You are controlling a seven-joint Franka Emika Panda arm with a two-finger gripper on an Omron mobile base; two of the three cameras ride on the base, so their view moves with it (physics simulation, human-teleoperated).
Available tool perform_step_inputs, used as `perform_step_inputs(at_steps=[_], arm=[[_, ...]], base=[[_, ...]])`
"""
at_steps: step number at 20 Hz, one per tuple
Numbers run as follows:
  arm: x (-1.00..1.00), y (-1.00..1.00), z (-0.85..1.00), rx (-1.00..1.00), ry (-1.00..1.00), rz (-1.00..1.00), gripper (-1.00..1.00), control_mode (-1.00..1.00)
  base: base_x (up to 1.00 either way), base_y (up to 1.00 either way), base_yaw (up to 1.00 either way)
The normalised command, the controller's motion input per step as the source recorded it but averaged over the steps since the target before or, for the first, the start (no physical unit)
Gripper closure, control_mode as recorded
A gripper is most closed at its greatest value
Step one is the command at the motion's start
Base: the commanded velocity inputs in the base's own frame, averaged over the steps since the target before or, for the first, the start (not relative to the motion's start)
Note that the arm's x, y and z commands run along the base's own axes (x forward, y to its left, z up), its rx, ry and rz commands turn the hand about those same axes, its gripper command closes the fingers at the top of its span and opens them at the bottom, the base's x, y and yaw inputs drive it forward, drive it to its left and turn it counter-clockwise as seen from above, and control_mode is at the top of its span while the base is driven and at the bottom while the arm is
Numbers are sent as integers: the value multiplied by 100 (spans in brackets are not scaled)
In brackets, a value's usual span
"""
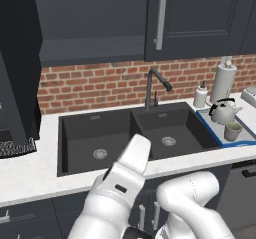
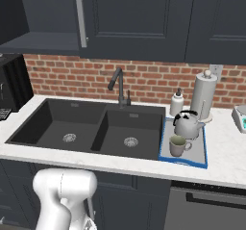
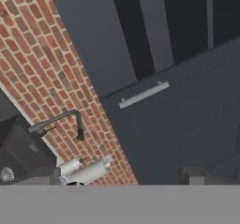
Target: Pick the kettle from the counter and place it on the tray. Then pick the mug from the cabinet and place it on the tray. Then close the cabinet doors.
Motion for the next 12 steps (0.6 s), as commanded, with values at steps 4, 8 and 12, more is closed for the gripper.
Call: perform_step_inputs(at_steps=[4, 8, 12], arm=[[0, 33, -17, -13, 0, -9, -100, -100], [0, 37, -22, -14, 0, -10, -100, -100], [0, 41, -20, -15, 0, -10, -100, -100]], base=[[0, 0, 0], [0, 0, 0], [0, 0, 0]])
